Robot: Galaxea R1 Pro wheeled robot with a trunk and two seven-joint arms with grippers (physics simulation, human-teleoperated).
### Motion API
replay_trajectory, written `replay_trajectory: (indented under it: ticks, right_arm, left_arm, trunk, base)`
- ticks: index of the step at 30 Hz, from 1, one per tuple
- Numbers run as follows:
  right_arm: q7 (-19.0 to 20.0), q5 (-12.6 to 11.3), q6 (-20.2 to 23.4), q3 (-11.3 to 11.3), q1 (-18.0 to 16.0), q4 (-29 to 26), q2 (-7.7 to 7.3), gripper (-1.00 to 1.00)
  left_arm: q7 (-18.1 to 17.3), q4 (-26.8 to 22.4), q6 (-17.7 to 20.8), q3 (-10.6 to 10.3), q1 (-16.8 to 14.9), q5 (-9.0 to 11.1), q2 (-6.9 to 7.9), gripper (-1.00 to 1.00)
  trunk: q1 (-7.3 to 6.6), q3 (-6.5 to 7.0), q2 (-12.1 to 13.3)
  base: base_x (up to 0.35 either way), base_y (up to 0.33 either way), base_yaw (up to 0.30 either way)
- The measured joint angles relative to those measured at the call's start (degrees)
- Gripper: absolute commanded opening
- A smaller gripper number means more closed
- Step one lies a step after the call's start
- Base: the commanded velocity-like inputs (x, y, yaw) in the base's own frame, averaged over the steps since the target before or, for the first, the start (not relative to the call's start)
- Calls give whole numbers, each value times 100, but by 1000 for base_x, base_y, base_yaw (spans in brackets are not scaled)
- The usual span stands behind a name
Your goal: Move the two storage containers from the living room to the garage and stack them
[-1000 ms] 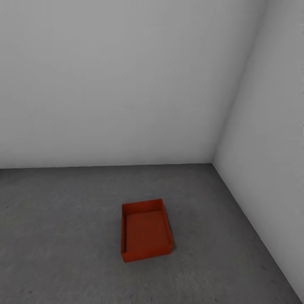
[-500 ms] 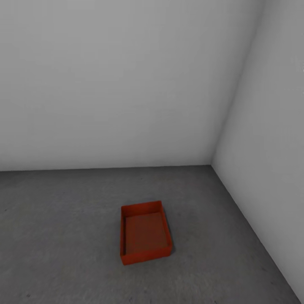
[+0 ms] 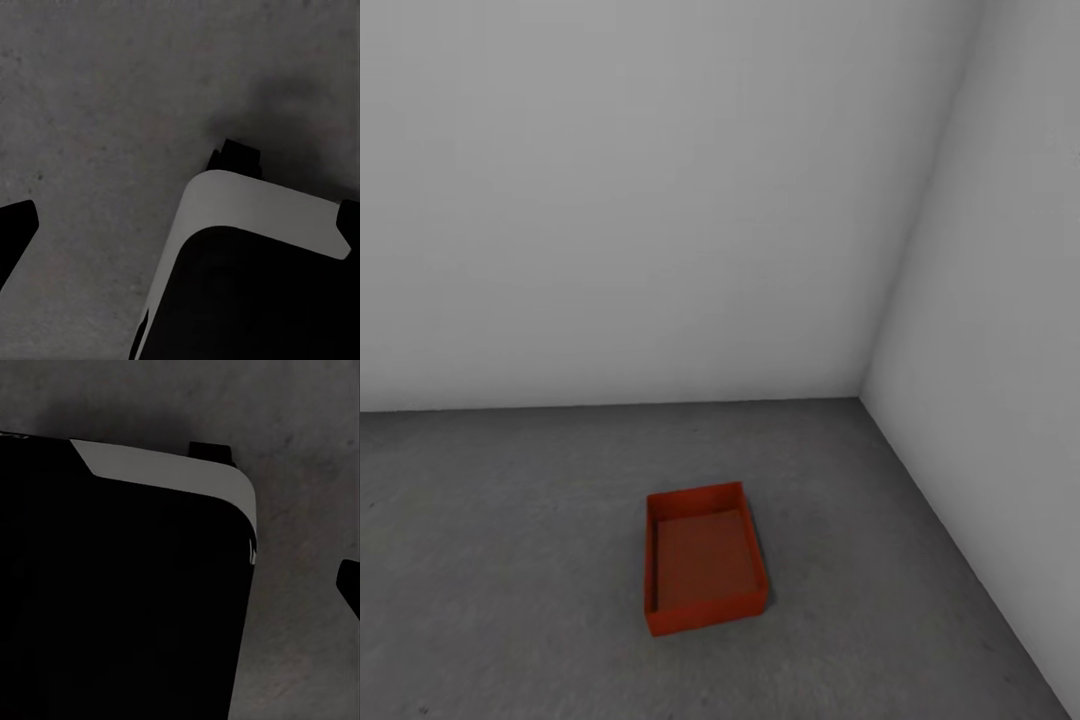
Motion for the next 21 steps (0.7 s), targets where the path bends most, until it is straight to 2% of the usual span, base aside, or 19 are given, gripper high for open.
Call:
replay_trajectory:
  ticks: [17,21]
  right_arm:
    - [2,6,-26,0,31,0,19,100]
    - [-4,-5,-178,0,56,0,21,100]
  left_arm:
    - [0,0,0,1,0,5,0,100]
    - [0,0,0,0,1,5,0,100]
  trunk:
    - [0,153,0]
    - [0,189,0]
  base:
    - [0,0,0]
    - [0,0,0]
